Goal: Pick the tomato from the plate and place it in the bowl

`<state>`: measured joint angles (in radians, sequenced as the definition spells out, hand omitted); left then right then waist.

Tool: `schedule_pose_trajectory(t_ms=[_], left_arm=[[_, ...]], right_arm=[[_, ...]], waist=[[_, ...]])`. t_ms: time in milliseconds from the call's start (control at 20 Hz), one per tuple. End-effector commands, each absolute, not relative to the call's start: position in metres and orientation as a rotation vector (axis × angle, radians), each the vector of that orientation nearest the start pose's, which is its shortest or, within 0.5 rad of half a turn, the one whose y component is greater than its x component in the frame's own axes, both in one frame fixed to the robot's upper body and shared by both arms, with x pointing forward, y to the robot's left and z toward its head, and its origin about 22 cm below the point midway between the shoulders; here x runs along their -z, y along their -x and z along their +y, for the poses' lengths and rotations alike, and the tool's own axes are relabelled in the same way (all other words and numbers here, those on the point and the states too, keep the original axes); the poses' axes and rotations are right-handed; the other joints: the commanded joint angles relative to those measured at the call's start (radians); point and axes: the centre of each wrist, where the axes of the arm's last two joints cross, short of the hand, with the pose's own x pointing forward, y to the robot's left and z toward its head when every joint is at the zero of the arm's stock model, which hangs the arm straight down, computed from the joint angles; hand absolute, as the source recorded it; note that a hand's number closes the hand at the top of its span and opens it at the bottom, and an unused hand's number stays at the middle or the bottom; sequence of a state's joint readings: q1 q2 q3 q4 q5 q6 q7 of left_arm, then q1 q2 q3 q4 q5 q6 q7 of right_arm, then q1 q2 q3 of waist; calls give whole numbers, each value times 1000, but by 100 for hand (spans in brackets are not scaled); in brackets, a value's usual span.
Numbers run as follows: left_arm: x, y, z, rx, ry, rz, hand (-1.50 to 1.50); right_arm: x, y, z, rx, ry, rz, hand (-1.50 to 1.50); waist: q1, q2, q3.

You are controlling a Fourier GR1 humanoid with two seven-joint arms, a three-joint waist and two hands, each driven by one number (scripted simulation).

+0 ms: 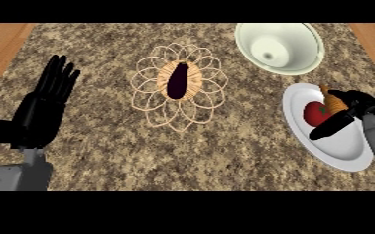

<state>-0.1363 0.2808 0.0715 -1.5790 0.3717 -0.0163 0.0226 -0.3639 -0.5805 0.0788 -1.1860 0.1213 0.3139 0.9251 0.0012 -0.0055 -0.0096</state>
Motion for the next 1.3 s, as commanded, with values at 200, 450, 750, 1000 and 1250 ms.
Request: schedule_pose_trajectory(t_ms=[200, 450, 750, 1000, 1250], left_arm=[[-68, -270, 303, -38, 66, -1679, 0], [-61, -264, 302, -42, 83, -1712, 0], [-61, -274, 308, -73, 77, -1700, 0], [-62, -273, 290, -47, 119, -1693, 0], [-64, -275, 289, -54, 121, -1682, 0]], right_arm=[[-58, -337, -329, -713, 584, -425, 150], [-36, -326, -340, -757, 615, -450, 150], [-64, -345, -330, -814, 639, -466, 150], [-85, -337, -232, -1280, 564, -882, 150], [-107, -319, -171, -1587, 530, -1210, 150]], waist=[[14, 7, 10], [8, 8, 10], [5, 8, 9], [35, 1, 11], [23, 4, 11]])
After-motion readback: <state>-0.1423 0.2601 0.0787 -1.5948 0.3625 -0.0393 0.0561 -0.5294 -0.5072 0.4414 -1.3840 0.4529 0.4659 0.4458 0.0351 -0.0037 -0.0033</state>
